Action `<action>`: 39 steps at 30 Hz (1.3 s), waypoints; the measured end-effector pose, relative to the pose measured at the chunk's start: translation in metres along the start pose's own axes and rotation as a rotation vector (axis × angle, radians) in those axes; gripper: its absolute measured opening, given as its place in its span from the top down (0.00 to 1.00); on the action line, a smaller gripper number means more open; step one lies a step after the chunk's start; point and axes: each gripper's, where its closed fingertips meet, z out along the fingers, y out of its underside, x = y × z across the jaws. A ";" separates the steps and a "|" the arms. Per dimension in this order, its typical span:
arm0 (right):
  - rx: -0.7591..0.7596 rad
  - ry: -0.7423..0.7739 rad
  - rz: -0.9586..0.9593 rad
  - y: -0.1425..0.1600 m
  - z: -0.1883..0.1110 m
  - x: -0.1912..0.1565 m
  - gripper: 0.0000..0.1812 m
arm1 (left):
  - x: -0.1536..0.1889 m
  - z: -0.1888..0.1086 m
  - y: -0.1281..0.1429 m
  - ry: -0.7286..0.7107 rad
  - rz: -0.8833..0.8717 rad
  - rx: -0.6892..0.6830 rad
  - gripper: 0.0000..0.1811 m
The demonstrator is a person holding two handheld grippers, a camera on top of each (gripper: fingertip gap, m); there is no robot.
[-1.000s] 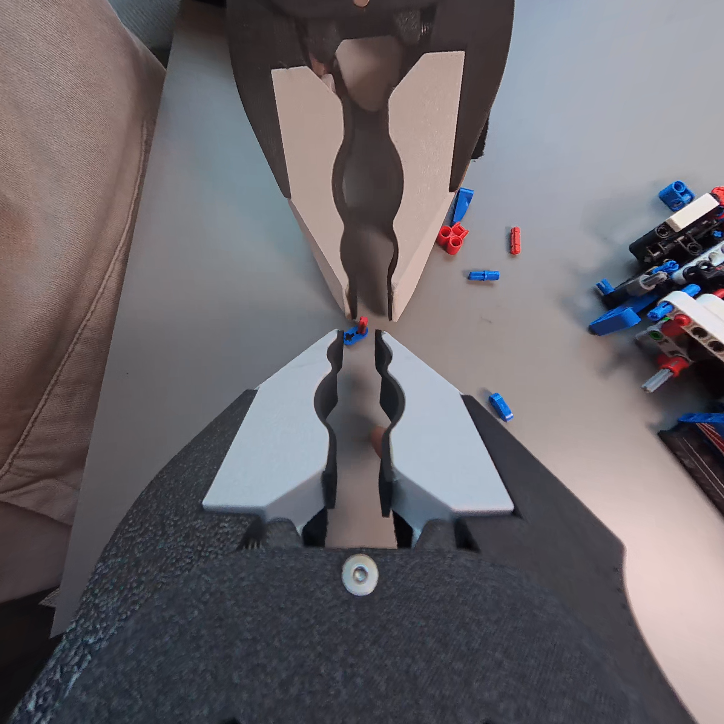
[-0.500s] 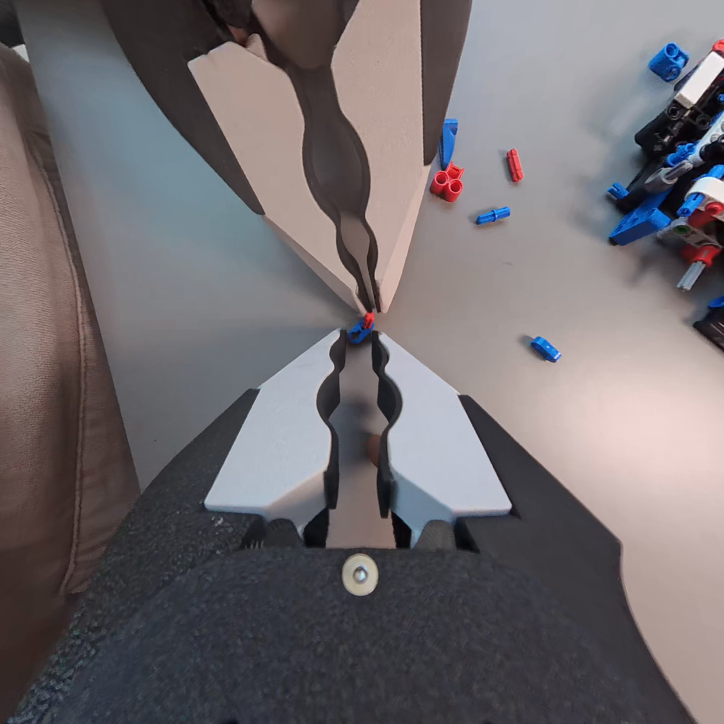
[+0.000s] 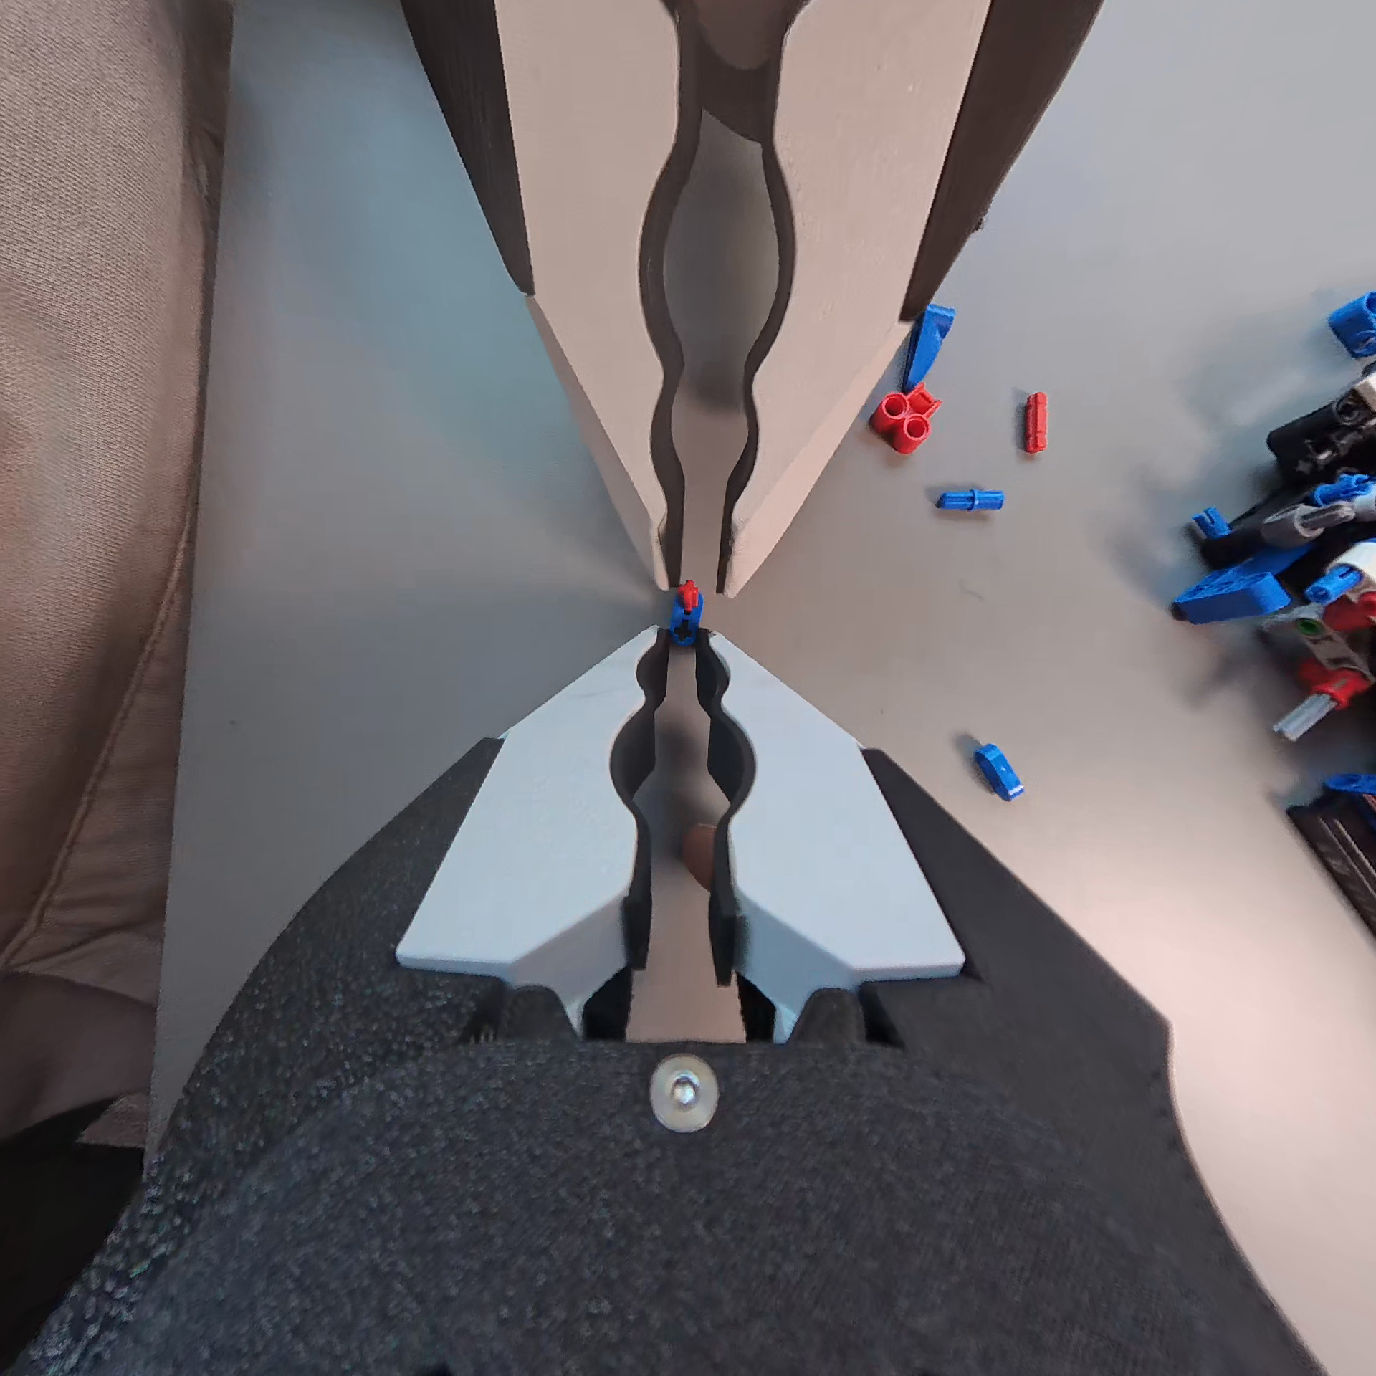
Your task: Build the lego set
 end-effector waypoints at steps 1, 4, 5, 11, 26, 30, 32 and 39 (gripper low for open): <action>0.003 -0.005 -0.008 0.000 0.000 0.000 0.98 | 0.000 0.001 0.001 0.002 0.001 -0.006 0.97; 0.012 -0.022 -0.021 -0.001 0.000 0.000 0.98 | 0.002 0.003 0.004 0.010 -0.004 -0.026 0.97; 0.014 -0.027 -0.022 -0.001 0.001 0.000 0.98 | 0.003 0.003 0.004 0.011 0.002 -0.030 0.97; 0.026 -0.047 -0.019 -0.001 0.001 0.000 0.98 | 0.004 0.002 0.003 0.008 0.038 -0.077 0.98; 0.028 -0.039 -0.025 -0.001 0.001 0.000 0.98 | 0.004 0.002 0.005 0.034 0.066 -0.237 0.99; 0.033 -0.040 -0.017 0.000 0.002 0.000 0.98 | 0.004 0.003 0.005 0.049 0.060 -0.296 0.99; 0.040 -0.041 -0.014 0.000 0.002 0.000 0.98 | 0.004 0.005 0.004 0.065 0.059 -0.328 0.99; 0.084 -0.046 0.016 0.000 0.001 -0.002 1.00 | 0.010 0.005 0.009 0.137 0.051 -0.371 1.00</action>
